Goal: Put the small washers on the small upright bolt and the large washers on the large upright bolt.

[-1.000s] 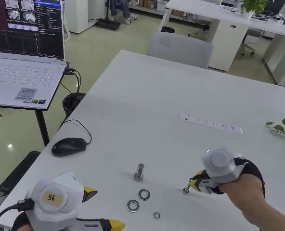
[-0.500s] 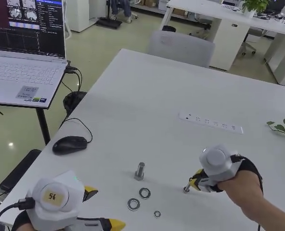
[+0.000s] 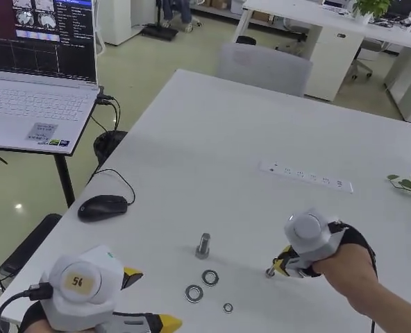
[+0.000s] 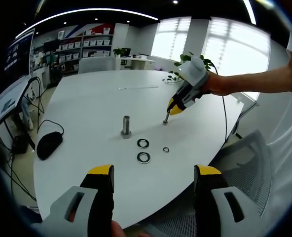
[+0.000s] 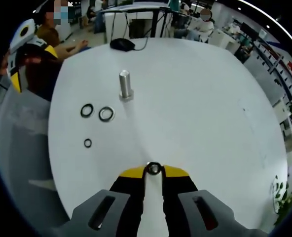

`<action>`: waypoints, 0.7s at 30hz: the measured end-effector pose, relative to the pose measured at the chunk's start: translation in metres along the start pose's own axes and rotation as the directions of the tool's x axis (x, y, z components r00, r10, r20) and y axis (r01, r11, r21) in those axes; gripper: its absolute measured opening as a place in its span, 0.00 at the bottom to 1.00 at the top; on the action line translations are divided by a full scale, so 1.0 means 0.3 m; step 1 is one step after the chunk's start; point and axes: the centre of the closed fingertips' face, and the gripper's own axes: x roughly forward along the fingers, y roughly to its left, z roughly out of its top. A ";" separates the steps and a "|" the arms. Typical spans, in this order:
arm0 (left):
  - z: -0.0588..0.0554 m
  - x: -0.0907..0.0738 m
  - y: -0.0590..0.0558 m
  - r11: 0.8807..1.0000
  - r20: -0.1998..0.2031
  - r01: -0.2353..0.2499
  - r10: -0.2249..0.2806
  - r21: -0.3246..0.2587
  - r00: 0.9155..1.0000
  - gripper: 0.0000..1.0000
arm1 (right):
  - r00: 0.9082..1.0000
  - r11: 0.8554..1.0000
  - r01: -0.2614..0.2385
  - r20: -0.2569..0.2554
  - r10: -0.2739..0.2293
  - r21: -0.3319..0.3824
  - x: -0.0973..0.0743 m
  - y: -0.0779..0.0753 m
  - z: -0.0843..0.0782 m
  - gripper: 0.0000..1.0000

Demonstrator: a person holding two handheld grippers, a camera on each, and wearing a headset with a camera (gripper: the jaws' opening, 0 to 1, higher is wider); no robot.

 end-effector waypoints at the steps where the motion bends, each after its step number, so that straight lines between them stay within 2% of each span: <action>1: 0.001 -0.001 0.000 1.000 0.000 0.000 0.000 -0.001 1.000 0.65 | 1.000 1.000 -0.001 -0.004 0.001 -0.003 0.005 0.000 -0.002 0.14; 11: -0.008 -0.006 0.011 1.000 -0.003 -0.007 0.007 -0.006 1.000 0.65 | 0.999 1.000 -0.027 -0.039 0.027 -0.004 0.060 0.005 -0.024 0.14; 21: -0.012 -0.014 0.015 1.000 -0.008 -0.012 0.012 -0.011 1.000 0.65 | 0.997 0.998 -0.056 -0.051 0.056 0.009 0.105 0.017 -0.041 0.15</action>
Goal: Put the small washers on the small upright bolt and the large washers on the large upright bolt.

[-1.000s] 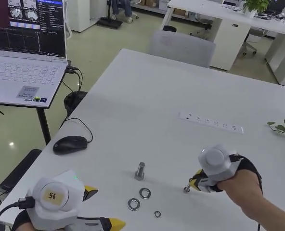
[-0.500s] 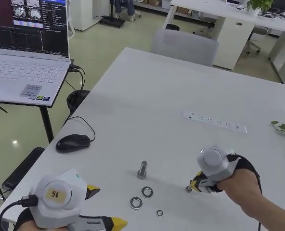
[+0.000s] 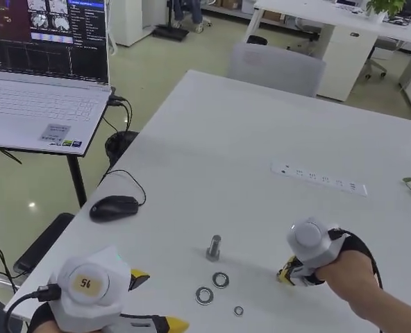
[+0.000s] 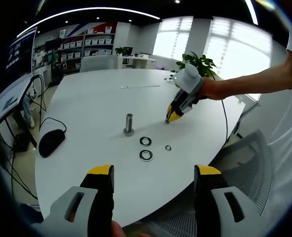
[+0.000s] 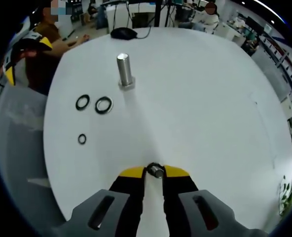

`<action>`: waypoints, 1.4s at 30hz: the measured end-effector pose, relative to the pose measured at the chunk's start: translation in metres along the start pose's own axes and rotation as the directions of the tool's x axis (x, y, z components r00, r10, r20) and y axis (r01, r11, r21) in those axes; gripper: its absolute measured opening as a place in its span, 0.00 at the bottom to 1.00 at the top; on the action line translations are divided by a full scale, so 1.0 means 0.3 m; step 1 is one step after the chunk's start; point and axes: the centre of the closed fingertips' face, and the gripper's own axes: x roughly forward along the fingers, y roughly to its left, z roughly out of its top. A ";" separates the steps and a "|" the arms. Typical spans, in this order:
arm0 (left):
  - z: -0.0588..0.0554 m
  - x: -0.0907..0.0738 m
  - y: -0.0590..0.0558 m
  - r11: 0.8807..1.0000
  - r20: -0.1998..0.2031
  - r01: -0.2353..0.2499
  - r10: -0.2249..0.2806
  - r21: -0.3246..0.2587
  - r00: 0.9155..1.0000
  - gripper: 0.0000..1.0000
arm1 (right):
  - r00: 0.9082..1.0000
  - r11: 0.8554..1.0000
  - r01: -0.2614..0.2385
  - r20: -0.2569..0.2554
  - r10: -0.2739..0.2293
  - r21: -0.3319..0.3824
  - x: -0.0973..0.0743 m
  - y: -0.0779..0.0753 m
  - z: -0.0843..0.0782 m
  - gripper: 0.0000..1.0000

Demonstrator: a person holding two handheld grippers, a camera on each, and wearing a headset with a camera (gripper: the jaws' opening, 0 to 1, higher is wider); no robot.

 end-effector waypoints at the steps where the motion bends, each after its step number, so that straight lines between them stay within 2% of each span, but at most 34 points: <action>1: -0.001 0.000 0.000 1.000 0.000 0.000 0.000 0.000 1.000 0.65 | 1.000 1.000 -0.001 -0.001 0.001 0.001 0.003 0.001 -0.001 0.15; 7: 0.005 -0.001 0.001 1.000 0.002 -0.002 0.002 0.002 1.000 0.65 | 1.000 1.000 -0.018 0.010 0.018 0.017 0.007 0.010 -0.004 0.19; 15: 0.020 0.001 -0.005 1.000 0.009 -0.001 0.001 0.009 1.000 0.65 | 0.999 0.999 0.021 0.049 -0.023 0.026 -0.060 -0.006 -0.009 0.21; 20: 0.026 0.000 -0.010 1.000 0.010 0.003 -0.003 0.019 1.000 0.65 | 0.994 0.995 0.038 0.100 -0.047 0.093 -0.110 -0.019 -0.021 0.23; 25: 0.027 0.003 -0.019 1.000 0.009 0.009 -0.009 0.028 1.000 0.65 | 0.990 0.991 0.049 0.126 -0.064 0.125 -0.148 -0.013 -0.054 0.26; 29: 0.026 0.006 -0.021 0.999 0.009 0.012 -0.012 0.031 1.000 0.65 | 0.981 0.982 0.032 0.180 -0.065 0.185 -0.165 0.015 -0.072 0.27; 36: 0.026 0.006 -0.029 0.999 0.010 0.014 -0.015 0.034 1.000 0.65 | 0.982 0.980 0.020 0.178 -0.056 0.199 -0.150 0.080 -0.113 0.28; 42: 0.022 0.003 -0.031 0.999 0.009 0.013 -0.014 0.033 1.000 0.65 | 0.984 0.982 -0.014 0.177 -0.020 0.188 -0.116 0.148 -0.111 0.27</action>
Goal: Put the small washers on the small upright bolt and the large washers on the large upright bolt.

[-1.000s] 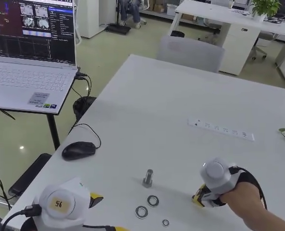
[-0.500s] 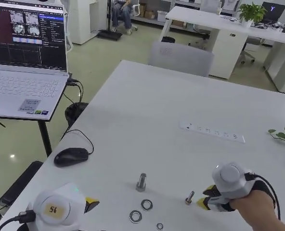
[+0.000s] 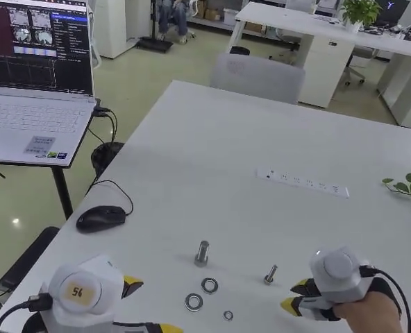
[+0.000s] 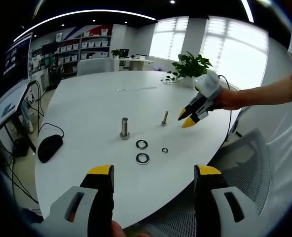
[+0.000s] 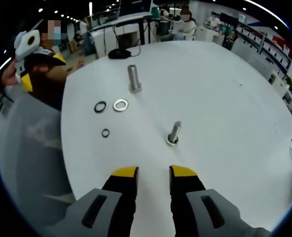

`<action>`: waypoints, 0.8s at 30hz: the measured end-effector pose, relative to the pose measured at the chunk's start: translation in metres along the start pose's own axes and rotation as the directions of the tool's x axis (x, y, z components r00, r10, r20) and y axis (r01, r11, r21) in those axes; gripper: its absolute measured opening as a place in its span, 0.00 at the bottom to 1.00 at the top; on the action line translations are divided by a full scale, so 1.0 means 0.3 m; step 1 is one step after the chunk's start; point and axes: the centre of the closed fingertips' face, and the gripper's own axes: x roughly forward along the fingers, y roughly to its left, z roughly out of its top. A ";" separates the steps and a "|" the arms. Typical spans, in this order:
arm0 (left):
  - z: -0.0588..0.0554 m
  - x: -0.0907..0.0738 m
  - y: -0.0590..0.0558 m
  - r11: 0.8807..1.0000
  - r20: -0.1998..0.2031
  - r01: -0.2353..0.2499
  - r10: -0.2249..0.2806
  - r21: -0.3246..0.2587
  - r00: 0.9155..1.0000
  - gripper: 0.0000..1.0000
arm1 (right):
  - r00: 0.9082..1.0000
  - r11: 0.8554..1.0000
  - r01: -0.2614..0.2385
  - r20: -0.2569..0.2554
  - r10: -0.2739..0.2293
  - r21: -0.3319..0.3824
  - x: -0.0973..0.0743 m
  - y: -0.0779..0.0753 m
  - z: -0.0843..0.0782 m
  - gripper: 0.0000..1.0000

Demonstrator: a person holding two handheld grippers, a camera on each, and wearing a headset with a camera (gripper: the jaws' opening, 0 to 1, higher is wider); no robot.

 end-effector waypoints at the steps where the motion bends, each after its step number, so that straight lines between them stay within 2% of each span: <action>1: -0.002 0.001 0.002 1.000 0.000 -0.001 0.001 -0.001 1.000 0.65 | 1.000 1.000 -0.007 -0.003 0.007 -0.003 0.008 0.015 0.000 0.27; 11: -0.009 -0.003 -0.001 1.000 -0.001 -0.004 0.004 -0.007 1.000 0.65 | 0.997 0.997 -0.069 0.012 0.070 -0.035 0.070 0.118 0.056 0.27; 24: -0.006 0.005 -0.002 1.000 0.001 -0.001 0.001 -0.010 1.000 0.65 | 0.991 0.990 -0.124 0.035 0.127 -0.070 0.140 0.206 0.135 0.27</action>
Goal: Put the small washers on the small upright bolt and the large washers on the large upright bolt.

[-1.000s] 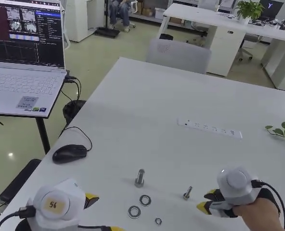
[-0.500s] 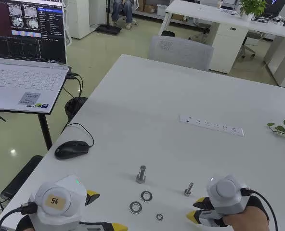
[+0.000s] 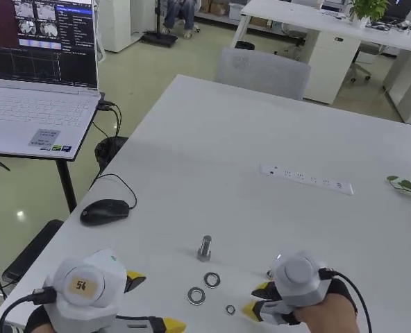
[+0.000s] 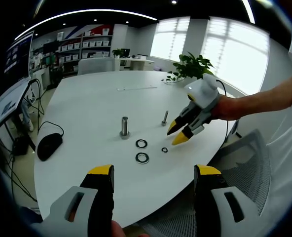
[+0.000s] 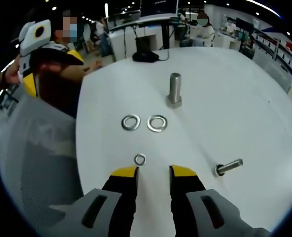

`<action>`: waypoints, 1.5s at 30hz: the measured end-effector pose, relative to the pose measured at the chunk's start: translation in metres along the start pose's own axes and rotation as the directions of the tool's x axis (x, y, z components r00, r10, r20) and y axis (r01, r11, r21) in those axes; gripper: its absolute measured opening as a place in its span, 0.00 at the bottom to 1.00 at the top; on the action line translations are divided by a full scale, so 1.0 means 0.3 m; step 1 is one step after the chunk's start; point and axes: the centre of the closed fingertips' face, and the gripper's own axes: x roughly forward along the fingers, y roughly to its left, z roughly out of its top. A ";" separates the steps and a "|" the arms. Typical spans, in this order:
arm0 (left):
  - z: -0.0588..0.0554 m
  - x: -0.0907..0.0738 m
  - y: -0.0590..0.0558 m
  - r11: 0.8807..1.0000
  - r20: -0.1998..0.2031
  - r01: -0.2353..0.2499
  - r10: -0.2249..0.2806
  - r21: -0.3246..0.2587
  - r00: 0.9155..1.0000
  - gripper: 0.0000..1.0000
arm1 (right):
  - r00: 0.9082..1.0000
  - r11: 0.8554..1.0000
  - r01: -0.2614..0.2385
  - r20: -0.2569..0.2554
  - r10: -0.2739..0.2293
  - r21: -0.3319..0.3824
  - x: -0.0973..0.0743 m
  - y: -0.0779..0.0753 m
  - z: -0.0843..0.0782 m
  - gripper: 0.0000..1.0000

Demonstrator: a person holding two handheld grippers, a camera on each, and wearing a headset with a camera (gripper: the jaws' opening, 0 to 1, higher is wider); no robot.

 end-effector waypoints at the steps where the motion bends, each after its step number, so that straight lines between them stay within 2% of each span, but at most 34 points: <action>1: 0.001 0.000 -0.002 1.000 0.000 0.001 -0.001 0.001 1.000 0.65 | 1.000 1.000 -0.003 -0.004 0.003 -0.007 0.006 0.005 0.003 0.27; 6: 0.004 0.003 -0.004 1.000 0.003 0.004 -0.004 -0.001 1.000 0.65 | 1.000 0.999 -0.027 -0.013 0.027 -0.023 0.029 0.028 0.014 0.27; 11: 0.002 0.005 -0.007 1.000 0.000 0.007 -0.007 0.003 1.000 0.65 | 0.998 0.995 -0.054 -0.042 0.051 -0.078 0.057 0.057 0.017 0.26; 16: 0.001 0.001 -0.002 1.000 -0.002 0.005 -0.005 0.002 1.000 0.65 | 0.994 0.983 -0.075 -0.094 0.060 -0.169 0.078 0.070 0.003 0.25; 18: 0.003 -0.001 -0.001 1.000 0.000 0.005 -0.005 0.000 1.000 0.65 | 0.991 0.971 -0.079 -0.126 0.052 -0.227 0.083 0.068 -0.011 0.24; 19: 0.003 -0.001 0.001 1.000 -0.001 0.003 -0.003 0.000 1.000 0.65 | 0.993 0.960 -0.073 -0.108 0.045 -0.270 0.089 0.065 0.002 0.23; 20: 0.003 -0.002 0.002 1.000 -0.001 0.003 -0.003 0.000 1.000 0.65 | 0.992 0.968 -0.076 -0.117 0.049 -0.237 0.087 0.070 -0.008 0.23; 24: 0.004 0.002 0.004 1.000 -0.002 0.004 -0.004 -0.001 1.000 0.65 | 0.993 0.968 -0.074 -0.104 0.051 -0.239 0.089 0.064 -0.004 0.22; 26: 0.008 0.007 0.002 1.000 -0.001 0.006 -0.006 0.002 1.000 0.65 | 0.993 0.957 -0.077 -0.108 0.049 -0.278 0.088 0.067 -0.006 0.21; 30: 0.022 0.016 -0.003 1.000 0.003 0.011 -0.011 0.006 1.000 0.65 | 0.993 0.947 -0.077 -0.105 0.046 -0.313 0.089 0.077 -0.004 0.15; 38: 0.026 0.019 -0.006 1.000 0.004 0.016 -0.016 0.012 1.000 0.65 | 0.995 0.958 -0.063 -0.096 0.038 -0.279 0.085 0.076 -0.003 0.15; 45: 0.012 0.006 0.005 1.000 0.004 0.003 -0.003 0.001 1.000 0.65 | 0.996 0.977 -0.039 -0.082 0.022 -0.209 0.081 0.061 -0.007 0.14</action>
